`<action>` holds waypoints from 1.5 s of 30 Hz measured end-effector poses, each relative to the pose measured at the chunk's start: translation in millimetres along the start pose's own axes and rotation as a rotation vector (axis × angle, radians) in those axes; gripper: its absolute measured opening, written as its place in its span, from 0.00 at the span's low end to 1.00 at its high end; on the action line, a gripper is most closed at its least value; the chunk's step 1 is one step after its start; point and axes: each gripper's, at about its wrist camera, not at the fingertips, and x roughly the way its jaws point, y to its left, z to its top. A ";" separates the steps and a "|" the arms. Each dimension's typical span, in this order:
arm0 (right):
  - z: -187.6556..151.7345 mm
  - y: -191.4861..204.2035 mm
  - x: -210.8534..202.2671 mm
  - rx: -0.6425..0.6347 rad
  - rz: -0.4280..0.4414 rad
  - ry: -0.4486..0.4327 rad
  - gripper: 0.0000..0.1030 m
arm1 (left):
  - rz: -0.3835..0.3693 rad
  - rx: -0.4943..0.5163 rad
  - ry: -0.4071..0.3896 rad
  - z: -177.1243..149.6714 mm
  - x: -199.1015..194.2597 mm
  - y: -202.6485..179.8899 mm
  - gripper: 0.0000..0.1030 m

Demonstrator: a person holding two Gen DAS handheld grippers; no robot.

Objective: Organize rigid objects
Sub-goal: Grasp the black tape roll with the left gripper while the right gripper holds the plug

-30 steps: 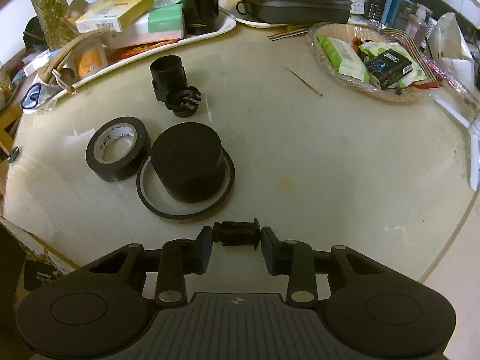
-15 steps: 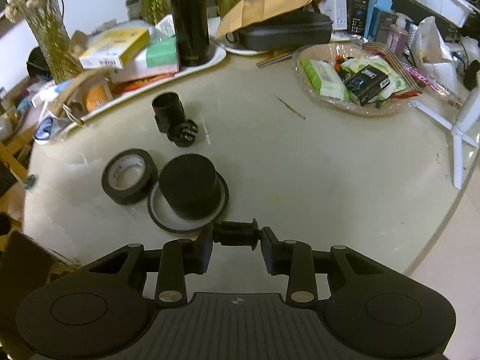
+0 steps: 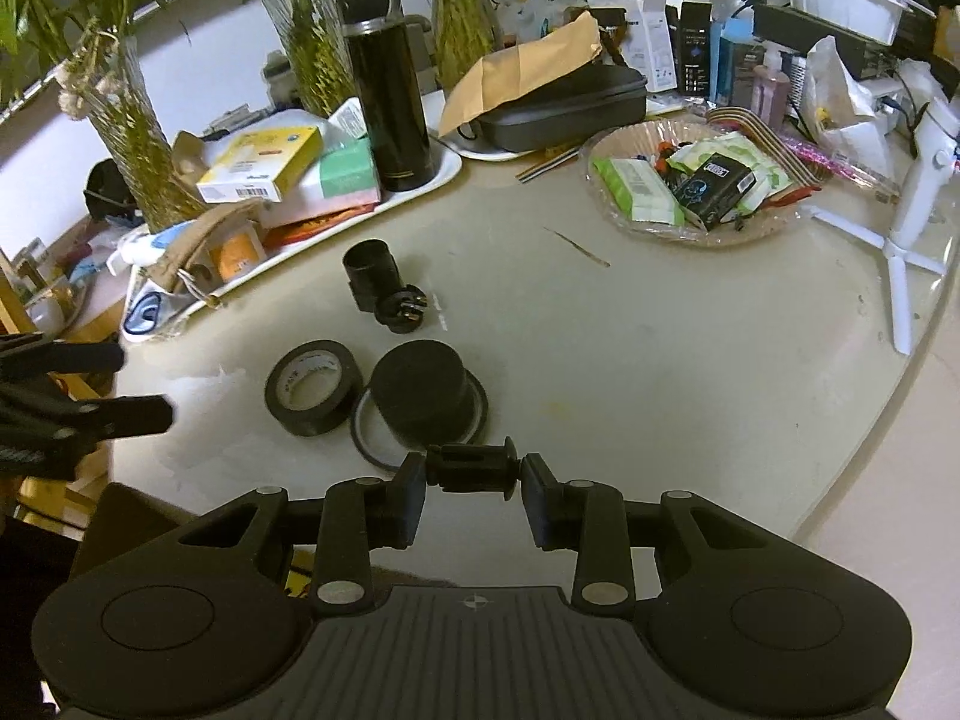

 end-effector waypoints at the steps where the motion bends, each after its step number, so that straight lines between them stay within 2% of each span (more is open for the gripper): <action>1: -1.4 -0.1 -2.6 0.002 0.003 -0.004 0.36 | -0.002 0.003 0.005 1.4 2.5 0.4 0.88; 13: -14.3 -7.8 -16.2 0.044 0.014 -0.025 0.36 | -0.030 0.071 0.083 17.4 45.0 -0.8 0.88; 19: -21.6 -10.1 -17.7 0.062 0.025 -0.025 0.36 | -0.038 0.089 0.160 26.4 75.2 -5.0 0.88; 27: -25.6 -14.3 -23.7 0.086 0.039 -0.034 0.36 | 0.004 0.140 0.281 30.4 114.1 -11.8 0.88; 31: -26.5 -13.8 -25.7 0.084 0.048 -0.038 0.36 | 0.012 0.144 0.312 31.6 126.7 -13.7 0.87; 35: -27.8 -15.4 -25.7 0.084 0.051 -0.036 0.36 | -0.001 0.125 0.328 34.8 131.9 -10.0 0.83; 40: -28.4 -15.2 -25.3 0.087 0.052 -0.034 0.36 | -0.006 0.136 0.330 37.4 134.7 -13.6 0.71; 45: -28.8 -13.5 -26.3 0.080 0.043 -0.033 0.36 | 0.010 0.095 0.307 38.1 130.2 -9.7 0.70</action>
